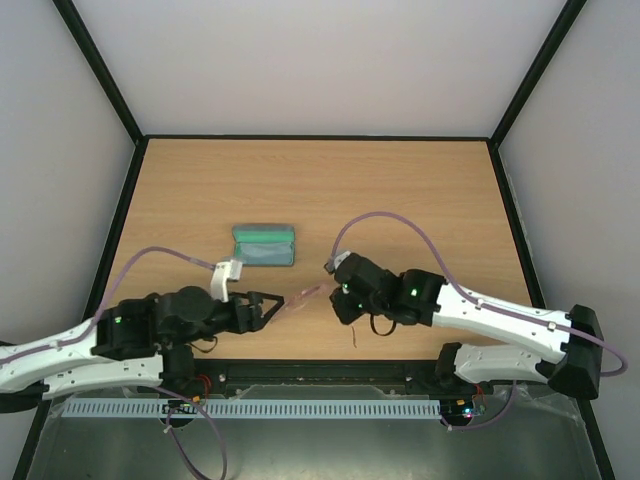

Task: Organize the sunglasses
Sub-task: Fold the sunglasses.

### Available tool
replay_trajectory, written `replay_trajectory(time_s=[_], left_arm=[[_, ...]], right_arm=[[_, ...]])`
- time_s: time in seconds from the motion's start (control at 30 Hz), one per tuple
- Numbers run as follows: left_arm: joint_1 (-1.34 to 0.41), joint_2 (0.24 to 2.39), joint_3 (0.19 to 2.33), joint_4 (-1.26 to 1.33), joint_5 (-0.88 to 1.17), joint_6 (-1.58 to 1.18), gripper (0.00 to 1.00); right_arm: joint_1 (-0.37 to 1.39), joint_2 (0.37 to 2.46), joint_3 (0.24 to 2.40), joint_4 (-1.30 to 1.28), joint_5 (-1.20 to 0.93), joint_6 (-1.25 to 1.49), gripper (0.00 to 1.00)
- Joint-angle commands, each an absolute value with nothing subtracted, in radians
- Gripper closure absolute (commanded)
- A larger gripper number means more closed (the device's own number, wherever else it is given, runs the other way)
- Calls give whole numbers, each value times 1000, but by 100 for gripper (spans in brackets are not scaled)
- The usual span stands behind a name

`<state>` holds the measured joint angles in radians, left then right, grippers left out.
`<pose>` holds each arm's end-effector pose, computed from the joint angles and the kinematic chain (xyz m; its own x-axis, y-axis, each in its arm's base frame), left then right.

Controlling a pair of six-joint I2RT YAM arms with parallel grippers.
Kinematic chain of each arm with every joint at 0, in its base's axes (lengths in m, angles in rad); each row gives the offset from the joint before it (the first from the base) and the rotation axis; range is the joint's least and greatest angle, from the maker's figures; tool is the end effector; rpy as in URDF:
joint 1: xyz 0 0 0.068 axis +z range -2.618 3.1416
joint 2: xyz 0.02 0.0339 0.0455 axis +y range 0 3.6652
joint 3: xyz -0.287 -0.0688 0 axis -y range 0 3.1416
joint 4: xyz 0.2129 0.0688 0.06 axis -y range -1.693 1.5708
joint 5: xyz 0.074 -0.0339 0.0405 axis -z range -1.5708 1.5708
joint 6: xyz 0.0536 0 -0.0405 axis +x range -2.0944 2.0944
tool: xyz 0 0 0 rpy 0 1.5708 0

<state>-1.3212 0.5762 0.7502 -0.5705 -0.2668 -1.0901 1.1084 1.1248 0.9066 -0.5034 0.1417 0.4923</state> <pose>0.0371 -0.0882 0.3173 -0.8196 -0.2472 -0.5168 0.3199 0.5510 -0.7708 0.1015 0.1867 0.3010 -0.6561 -0.2674 -0.7057 -0.5998 0.7522 0.2726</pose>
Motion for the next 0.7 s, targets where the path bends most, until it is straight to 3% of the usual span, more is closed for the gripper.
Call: replay_trajectory(time_s=[0.0, 0.17, 0.3, 0.67], left_arm=[[-1327, 450, 771, -693, -151, -1103, 16], [-1326, 403, 772, -712, -4, -1095, 4], [-1325, 392, 631, -521, 177, -1147, 4], [-1276, 172, 390, -294, 334, -1318, 3]], right_arm=[[1226, 1055, 911, -570, 162, 426, 99], [1371, 1039, 910, -560, 191, 414, 99], [1467, 1080, 939, -546, 272, 392, 99], [1555, 1004, 886, -442, 429, 374, 99]])
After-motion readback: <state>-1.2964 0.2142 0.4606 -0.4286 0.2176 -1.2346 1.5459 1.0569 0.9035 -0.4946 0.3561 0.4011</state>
